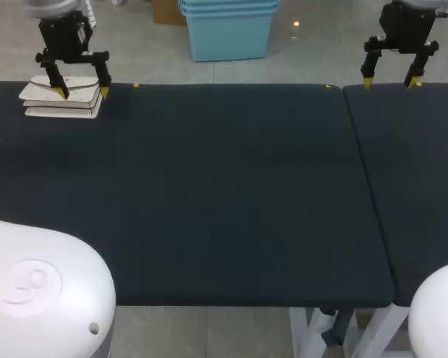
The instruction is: Pick up the bag, open it, inspect its contents, close it, and place it on the opposite side
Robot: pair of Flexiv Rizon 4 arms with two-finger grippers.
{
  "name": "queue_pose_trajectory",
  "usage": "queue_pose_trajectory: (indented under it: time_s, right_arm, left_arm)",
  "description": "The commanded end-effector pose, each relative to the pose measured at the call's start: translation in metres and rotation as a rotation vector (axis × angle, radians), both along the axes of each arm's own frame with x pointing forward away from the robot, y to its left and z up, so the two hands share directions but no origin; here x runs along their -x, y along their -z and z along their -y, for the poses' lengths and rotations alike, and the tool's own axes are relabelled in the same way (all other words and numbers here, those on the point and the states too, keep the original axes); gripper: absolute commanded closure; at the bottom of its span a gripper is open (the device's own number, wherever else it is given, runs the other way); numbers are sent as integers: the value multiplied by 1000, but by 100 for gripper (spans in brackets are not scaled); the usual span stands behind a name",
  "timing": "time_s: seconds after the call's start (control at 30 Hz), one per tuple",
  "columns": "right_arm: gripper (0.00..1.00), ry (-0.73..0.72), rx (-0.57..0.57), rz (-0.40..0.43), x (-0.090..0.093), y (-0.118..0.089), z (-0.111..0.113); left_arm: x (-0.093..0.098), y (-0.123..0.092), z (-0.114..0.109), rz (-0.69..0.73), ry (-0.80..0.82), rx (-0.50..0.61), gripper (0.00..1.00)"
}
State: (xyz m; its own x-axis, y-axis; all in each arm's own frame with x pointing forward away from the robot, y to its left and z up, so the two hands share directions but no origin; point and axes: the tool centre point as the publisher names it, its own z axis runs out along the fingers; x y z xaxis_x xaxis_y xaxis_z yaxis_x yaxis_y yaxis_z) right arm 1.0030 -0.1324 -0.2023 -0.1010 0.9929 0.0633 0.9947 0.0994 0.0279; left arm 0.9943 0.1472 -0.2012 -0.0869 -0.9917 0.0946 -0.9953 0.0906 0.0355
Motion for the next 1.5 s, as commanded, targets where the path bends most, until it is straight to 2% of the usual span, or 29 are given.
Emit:
queue_pose_trajectory:
  time_s: [0.03,0.13,0.3,0.57,0.73,0.8,0.93,1.13,1.3,1.37,1.5]
  right_arm:
    - [0,-305,-221,69,13,8,1]
    - [0,-447,-235,98,21,15,-7]
    - [0,-644,-239,192,32,22,-24]
    - [0,-846,-265,345,50,31,-52]
    - [0,-886,-232,395,58,42,-69]
    - [0,-851,-226,361,57,52,-73]
    - [0,-851,-226,361,57,52,-73]
    - [0,-851,-226,361,57,52,-73]
    - [0,-851,-226,361,57,52,-73]
    - [0,-928,-243,408,59,55,-84]
    - [0,-980,-264,491,62,68,-98]
  left_arm:
    - [-4,4,-31,-38,57,201,0]
    - [-5,5,-49,-47,70,265,0]
    - [-8,10,-73,-39,77,353,0]
    - [-13,16,-102,-40,75,447,0]
    - [-17,20,-119,-44,54,483,0]
    - [-19,21,-125,-43,52,486,0]
    - [-25,24,-140,-28,49,492,0]
    - [-49,29,-165,28,61,477,0]
    - [-70,35,-184,42,64,514,0]
    - [-78,38,-192,41,52,509,0]
    - [-93,43,-208,47,56,514,0]
